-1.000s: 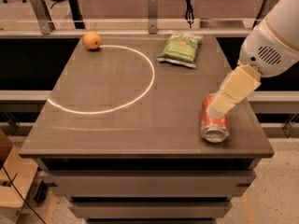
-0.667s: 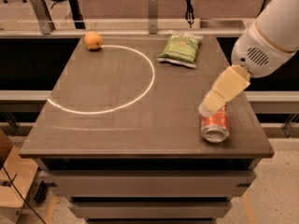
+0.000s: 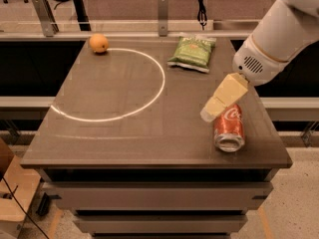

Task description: Place coke can upright

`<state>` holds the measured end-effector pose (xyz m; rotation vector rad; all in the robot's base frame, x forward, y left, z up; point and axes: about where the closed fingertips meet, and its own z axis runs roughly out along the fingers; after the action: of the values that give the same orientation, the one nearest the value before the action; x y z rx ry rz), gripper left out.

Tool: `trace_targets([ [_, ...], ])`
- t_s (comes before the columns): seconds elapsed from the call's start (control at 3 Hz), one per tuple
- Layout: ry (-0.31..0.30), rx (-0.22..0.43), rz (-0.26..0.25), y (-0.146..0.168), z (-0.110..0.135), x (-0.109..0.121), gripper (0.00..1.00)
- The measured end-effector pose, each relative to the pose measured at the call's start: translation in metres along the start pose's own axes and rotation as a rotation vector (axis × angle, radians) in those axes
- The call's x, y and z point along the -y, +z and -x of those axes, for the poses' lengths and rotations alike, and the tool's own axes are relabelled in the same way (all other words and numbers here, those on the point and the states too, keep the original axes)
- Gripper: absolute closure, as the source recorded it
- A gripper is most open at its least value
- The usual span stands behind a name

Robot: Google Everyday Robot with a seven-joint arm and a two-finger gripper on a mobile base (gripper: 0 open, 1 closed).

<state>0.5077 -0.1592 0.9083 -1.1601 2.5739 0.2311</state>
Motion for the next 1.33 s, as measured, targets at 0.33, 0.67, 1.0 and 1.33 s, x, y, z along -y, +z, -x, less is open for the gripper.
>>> trace_targets([
  [0.33,0.051,-0.06,-0.008,0.021,-0.007,0.015,0.0],
  [0.67,0.088,-0.123,-0.012,0.04,-0.017,0.021,0.0],
  [1.0,0.126,-0.165,-0.002,0.054,-0.026,0.02,0.18],
  [1.33,0.155,-0.194,0.006,0.062,-0.033,0.019,0.42],
])
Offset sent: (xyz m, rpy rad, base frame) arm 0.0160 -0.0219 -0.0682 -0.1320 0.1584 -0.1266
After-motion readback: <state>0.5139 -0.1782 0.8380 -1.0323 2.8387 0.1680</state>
